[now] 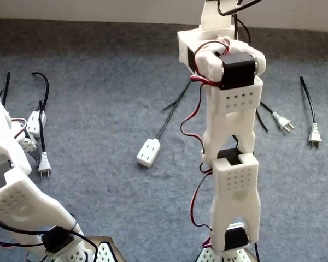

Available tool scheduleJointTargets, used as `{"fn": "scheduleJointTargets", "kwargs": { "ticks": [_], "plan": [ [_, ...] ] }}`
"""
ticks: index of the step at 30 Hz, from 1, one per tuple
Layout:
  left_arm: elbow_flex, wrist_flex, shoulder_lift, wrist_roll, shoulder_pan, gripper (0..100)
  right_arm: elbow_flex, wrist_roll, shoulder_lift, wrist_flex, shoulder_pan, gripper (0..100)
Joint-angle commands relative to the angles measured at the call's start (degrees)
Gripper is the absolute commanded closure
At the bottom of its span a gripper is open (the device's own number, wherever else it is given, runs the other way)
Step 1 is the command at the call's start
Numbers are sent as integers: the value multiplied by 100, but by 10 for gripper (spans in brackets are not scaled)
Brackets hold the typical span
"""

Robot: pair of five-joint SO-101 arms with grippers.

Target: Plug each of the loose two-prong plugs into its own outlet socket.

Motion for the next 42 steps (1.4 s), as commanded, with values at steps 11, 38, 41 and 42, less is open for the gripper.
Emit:
{"fn": "scheduleJointTargets", "kwargs": {
  "ticks": [11, 38, 41, 42],
  "plan": [
    [127, 88, -119, 695, 1068, 859, -374, 44, -321, 207, -92, 674],
    [-418, 404, -57, 1310, 2185, 859, -435, 70, 356, 163, -409, 674],
    [-84, 97, -101, 1301, 2255, 859, -435, 79, 356, 163, -409, 674],
    [-66, 105, -110, 1301, 2255, 859, -435, 79, 356, 163, -409, 674]
  ]
}}
